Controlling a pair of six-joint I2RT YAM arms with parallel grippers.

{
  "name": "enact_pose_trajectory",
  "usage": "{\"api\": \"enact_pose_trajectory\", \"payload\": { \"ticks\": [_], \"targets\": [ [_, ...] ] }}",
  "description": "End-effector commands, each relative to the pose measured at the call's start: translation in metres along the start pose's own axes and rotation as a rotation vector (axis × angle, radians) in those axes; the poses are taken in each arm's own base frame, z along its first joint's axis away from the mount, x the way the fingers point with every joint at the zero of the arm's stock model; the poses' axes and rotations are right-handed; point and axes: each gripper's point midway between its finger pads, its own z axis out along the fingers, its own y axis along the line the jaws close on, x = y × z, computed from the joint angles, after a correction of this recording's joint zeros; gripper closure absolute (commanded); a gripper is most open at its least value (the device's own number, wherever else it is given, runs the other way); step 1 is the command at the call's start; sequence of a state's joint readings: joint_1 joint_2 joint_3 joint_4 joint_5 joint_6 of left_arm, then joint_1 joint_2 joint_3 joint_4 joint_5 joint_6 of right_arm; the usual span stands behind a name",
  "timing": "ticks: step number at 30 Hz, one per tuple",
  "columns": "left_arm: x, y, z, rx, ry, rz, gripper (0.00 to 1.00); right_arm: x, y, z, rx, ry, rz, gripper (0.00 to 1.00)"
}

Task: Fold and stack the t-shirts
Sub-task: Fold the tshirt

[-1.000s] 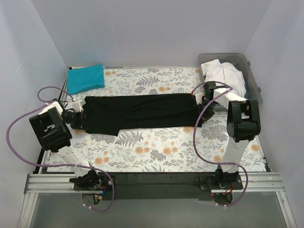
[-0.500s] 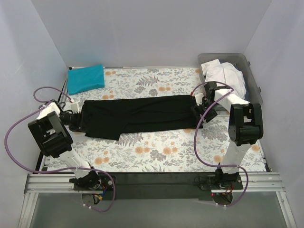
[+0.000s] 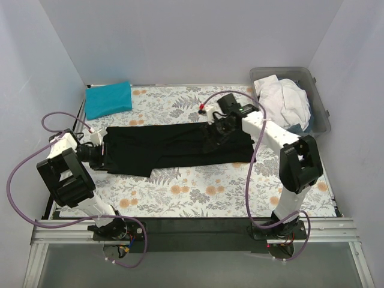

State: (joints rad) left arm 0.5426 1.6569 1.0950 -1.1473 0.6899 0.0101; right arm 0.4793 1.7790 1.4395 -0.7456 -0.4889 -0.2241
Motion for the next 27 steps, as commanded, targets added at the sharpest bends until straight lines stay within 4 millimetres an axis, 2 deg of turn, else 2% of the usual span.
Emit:
{"api": "enact_pose_trajectory", "payload": {
  "ticks": [1, 2, 3, 5, 6, 8, 9, 11, 12, 14, 17, 18, 20, 23, 27],
  "targets": [
    [0.005, -0.003, -0.004, -0.018, -0.020, -0.038, 0.62, -0.044, 0.068, 0.036, -0.146, -0.116, -0.031, 0.31],
    [0.004, -0.002, -0.004, -0.028, -0.023, -0.045, 0.62, -0.047, 0.080, 0.044, -0.164, -0.120, -0.047, 0.31],
    [0.004, -0.001, -0.004, -0.036, -0.024, -0.051, 0.61, -0.052, 0.101, 0.060, -0.205, -0.134, -0.080, 0.33],
    [0.006, -0.001, -0.005, -0.040, -0.011, -0.070, 0.61, -0.048, 0.125, 0.078, -0.258, -0.137, -0.029, 0.38],
    [0.007, -0.001, -0.005, -0.037, -0.003, -0.084, 0.61, -0.050, 0.146, 0.095, -0.304, -0.145, -0.016, 0.38],
    [0.008, -0.002, -0.005, -0.028, 0.002, -0.097, 0.60, -0.049, 0.164, 0.112, -0.339, -0.135, 0.016, 0.29],
    [0.006, -0.003, -0.006, -0.029, -0.005, -0.102, 0.60, -0.046, 0.180, 0.129, -0.376, -0.122, 0.053, 0.29],
    [0.002, -0.004, -0.009, -0.026, -0.012, -0.106, 0.58, -0.042, 0.190, 0.144, -0.377, -0.124, 0.082, 0.29],
    [0.001, -0.005, -0.010, -0.024, -0.014, -0.114, 0.58, -0.049, 0.204, 0.150, -0.401, -0.163, 0.094, 0.30],
    [-0.004, -0.007, -0.014, -0.018, -0.023, -0.114, 0.57, -0.051, 0.208, 0.157, -0.377, -0.203, 0.135, 0.35],
    [-0.008, -0.011, -0.017, -0.010, -0.041, -0.114, 0.57, -0.053, 0.219, 0.173, -0.312, -0.247, 0.148, 0.36],
    [-0.010, -0.013, -0.018, -0.002, -0.049, -0.114, 0.57, -0.052, 0.222, 0.183, -0.301, -0.241, 0.152, 0.36],
    [-0.011, -0.015, -0.019, 0.002, -0.057, -0.117, 0.57, -0.048, 0.209, 0.203, -0.233, -0.238, 0.202, 0.37],
    [-0.011, -0.015, -0.020, 0.000, -0.057, -0.115, 0.57, -0.045, 0.198, 0.218, -0.186, -0.235, 0.274, 0.41],
    [-0.013, -0.013, -0.027, -0.009, -0.069, -0.114, 0.57, -0.036, 0.195, 0.236, -0.172, -0.217, 0.316, 0.42]
  ]
}}
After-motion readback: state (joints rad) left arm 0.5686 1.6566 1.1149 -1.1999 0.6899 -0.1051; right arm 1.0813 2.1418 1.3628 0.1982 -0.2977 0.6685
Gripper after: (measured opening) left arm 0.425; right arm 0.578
